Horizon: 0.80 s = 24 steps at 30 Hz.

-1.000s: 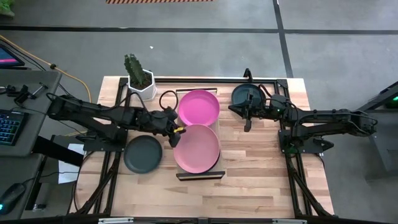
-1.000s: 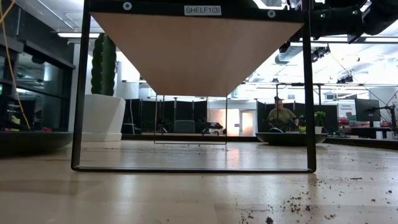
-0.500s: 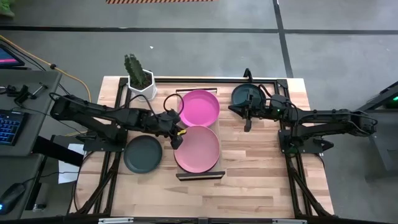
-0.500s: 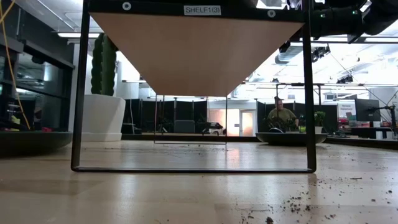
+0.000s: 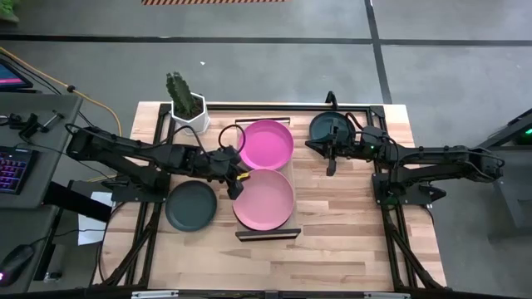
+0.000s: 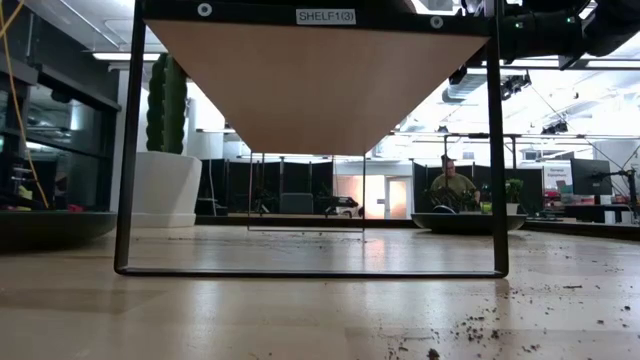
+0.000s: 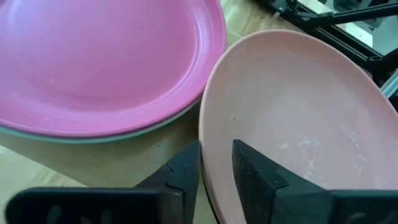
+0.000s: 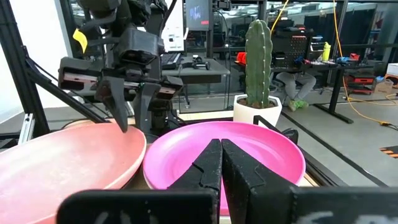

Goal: Place and stack plates onto a shelf
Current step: Stack the light pink plate on top of the black plate on the shelf, then stack the green plate on top of the pink plate on the shelf

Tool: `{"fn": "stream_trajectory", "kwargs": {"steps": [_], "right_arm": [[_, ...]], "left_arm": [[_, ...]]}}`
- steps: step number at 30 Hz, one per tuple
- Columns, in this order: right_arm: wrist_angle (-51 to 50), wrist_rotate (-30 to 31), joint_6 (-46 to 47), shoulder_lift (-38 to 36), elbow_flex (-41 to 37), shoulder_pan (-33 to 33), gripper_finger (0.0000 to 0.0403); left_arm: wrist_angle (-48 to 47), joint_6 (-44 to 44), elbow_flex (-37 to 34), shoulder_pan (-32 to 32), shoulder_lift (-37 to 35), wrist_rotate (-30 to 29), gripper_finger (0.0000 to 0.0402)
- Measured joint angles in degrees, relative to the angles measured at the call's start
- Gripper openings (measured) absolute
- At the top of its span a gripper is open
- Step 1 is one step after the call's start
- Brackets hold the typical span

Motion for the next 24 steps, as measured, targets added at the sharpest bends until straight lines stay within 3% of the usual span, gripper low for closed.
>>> {"fn": "stream_trajectory", "kwargs": {"steps": [10,18,22,24], "right_arm": [[0.0,0.0,0.0,0.0,0.0,0.0,0.0000],[-0.3,0.0,0.0,0.0,0.0,0.0,0.0000],[-0.5,0.0,1.3,0.0,0.0,0.0,0.0000],[-0.5,0.0,1.7,0.0,0.0,0.0,0.0000]], "left_arm": [[-2.8,10.2,3.5,1.9,-2.9,0.0,0.0139],[-6.1,24.8,7.1,4.3,-11.3,-2.7,0.0143],[-3.9,30.2,3.0,4.6,-16.3,-8.2,0.0143],[2.3,32.1,-1.9,4.6,-19.1,-9.8,0.0143]]}}
